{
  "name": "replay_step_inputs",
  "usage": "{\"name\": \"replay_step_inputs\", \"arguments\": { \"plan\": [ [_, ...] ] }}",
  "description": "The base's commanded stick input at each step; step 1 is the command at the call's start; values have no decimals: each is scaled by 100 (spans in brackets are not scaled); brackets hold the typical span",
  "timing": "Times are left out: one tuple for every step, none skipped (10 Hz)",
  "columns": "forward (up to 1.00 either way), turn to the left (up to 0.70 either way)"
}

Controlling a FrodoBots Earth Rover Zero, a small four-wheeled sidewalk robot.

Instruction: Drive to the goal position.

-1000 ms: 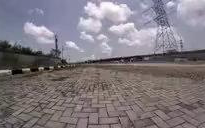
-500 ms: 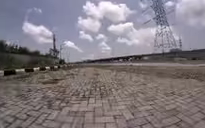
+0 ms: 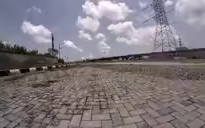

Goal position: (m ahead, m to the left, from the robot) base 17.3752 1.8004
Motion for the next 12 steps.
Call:
{"name": "replay_step_inputs", "arguments": {
  "plan": [
    [100, 0],
    [100, 0],
    [100, 0],
    [100, 0],
    [100, 0],
    [100, 0],
    [100, 0],
    [100, 0],
    [100, 0],
    [100, 0],
    [100, 0],
    [100, 0]
  ]
}}
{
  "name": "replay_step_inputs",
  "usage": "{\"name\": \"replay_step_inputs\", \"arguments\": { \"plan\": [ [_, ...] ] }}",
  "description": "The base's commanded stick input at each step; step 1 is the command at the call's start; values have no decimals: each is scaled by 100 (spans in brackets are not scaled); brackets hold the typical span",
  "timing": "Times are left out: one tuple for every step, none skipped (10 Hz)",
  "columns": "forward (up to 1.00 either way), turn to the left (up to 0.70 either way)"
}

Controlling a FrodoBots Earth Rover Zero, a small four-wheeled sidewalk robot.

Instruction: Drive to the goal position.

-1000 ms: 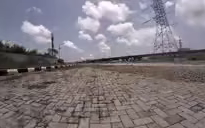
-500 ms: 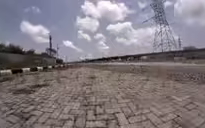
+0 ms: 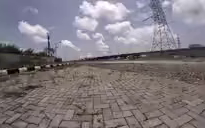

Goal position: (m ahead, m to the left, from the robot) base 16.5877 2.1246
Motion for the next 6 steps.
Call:
{"name": "replay_step_inputs", "arguments": {
  "plan": [
    [100, 0],
    [100, 0],
    [100, 0],
    [100, 0],
    [100, 0],
    [100, 0]
  ]
}}
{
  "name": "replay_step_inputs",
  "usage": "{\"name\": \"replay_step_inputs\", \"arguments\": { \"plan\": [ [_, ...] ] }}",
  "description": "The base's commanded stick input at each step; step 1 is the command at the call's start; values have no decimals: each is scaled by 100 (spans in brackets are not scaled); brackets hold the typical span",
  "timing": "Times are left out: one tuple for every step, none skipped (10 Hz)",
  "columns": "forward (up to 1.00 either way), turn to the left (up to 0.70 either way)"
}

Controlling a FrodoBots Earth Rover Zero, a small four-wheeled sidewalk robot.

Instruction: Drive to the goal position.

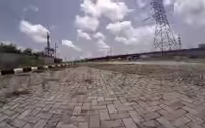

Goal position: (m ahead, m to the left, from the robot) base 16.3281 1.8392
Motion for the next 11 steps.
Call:
{"name": "replay_step_inputs", "arguments": {
  "plan": [
    [100, 0],
    [100, 0],
    [100, 0],
    [100, 0],
    [100, 0],
    [100, 0],
    [100, 0],
    [100, 0],
    [100, 0],
    [100, 0],
    [100, 0]
  ]
}}
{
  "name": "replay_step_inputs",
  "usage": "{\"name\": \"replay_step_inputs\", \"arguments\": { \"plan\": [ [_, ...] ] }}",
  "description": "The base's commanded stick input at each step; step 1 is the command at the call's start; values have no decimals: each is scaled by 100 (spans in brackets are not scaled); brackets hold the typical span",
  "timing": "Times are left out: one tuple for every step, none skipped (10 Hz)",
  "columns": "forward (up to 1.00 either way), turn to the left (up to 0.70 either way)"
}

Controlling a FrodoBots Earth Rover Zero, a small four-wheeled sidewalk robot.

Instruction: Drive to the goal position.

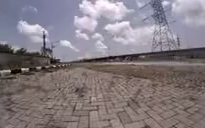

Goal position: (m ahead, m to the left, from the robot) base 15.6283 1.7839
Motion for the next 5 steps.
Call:
{"name": "replay_step_inputs", "arguments": {
  "plan": [
    [100, 0],
    [100, 0],
    [100, 0],
    [100, 0],
    [100, 0]
  ]
}}
